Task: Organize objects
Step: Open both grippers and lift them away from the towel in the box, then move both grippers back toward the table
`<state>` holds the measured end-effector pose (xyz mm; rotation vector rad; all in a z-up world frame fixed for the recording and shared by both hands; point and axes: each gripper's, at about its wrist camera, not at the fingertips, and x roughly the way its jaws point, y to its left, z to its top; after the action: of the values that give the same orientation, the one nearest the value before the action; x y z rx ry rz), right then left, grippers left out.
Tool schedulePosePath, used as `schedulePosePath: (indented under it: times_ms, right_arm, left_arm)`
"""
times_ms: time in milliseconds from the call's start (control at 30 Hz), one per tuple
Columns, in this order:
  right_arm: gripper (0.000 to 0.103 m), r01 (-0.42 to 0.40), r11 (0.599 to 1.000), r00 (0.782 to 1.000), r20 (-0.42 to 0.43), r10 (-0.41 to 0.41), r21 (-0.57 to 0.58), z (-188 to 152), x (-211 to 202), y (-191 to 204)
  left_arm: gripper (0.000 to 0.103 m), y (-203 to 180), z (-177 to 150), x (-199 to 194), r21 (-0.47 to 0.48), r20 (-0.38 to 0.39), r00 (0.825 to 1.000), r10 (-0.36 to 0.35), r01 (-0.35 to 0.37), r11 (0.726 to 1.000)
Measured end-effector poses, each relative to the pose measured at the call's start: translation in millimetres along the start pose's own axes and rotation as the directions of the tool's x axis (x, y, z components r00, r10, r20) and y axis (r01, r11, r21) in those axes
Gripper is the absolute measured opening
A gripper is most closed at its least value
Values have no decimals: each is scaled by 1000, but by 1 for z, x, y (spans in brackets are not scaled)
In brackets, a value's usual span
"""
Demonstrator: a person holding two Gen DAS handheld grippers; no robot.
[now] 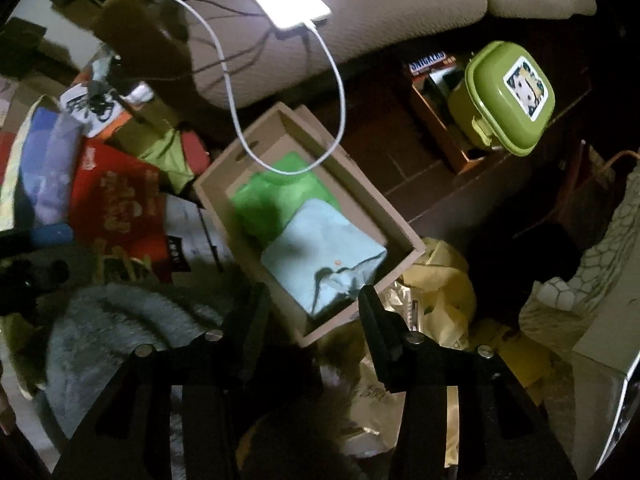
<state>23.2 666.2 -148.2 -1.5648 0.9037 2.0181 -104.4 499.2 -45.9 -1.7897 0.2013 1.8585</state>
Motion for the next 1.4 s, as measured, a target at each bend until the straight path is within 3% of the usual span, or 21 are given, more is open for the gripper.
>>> schedulePosePath:
  times_ms: [100, 233, 300, 467, 667, 733, 833, 1000, 1100, 1233, 1267, 1333, 1400]
  right_arm:
    - [47, -31, 999, 999, 22, 31, -6, -2, -16, 10]
    - [47, -47, 997, 996, 77, 52, -64, 2, -46, 36]
    - [50, -55, 993, 992, 108, 66, -100, 4, -62, 51]
    - [54, -96, 972, 978, 161, 131, -213, 4, -95, 103]
    - [55, -180, 899, 953, 155, 259, -399, -11, -115, 186]
    - [55, -192, 876, 950, 140, 279, -442, -17, -113, 208]
    - [55, -207, 845, 951, 103, 293, -493, -29, -105, 236]
    - [55, -210, 804, 954, 62, 292, -556, -46, -93, 272]
    - [55, -203, 790, 957, 52, 284, -578, -49, -89, 286]
    - [55, -221, 778, 951, 48, 307, -587, -51, -90, 298]
    - [55, -220, 774, 950, 51, 309, -593, -53, -90, 301]
    - [59, -178, 768, 957, 74, 282, -616, -57, -89, 307]
    - [60, -112, 769, 970, 100, 223, -629, -58, -81, 313]
  left_arm:
    - [78, 9, -6, -37, -23, 83, 996, -20, 22, 1000]
    - [78, 24, -20, -81, -37, 183, 983, 6, 1, 999]
    - [78, 34, -38, -105, -50, 257, 966, 16, -3, 999]
    - [78, 65, -84, -138, -136, 355, 932, 74, -27, 990]
    - [78, 128, -141, -176, -307, 438, 866, 241, -108, 946]
    - [78, 152, -162, -183, -371, 447, 841, 304, -134, 919]
    - [78, 183, -188, -186, -455, 437, 819, 373, -156, 877]
    - [78, 210, -220, -172, -489, 396, 801, 448, -229, 842]
    - [78, 224, -239, -168, -525, 391, 800, 455, -213, 824]
    - [78, 244, -265, -166, -585, 388, 783, 486, -198, 787]
    - [78, 250, -270, -164, -591, 384, 789, 480, -188, 784]
    - [78, 263, -281, -157, -596, 377, 816, 438, -149, 789]
    - [78, 273, -292, -155, -617, 370, 819, 439, -137, 775]
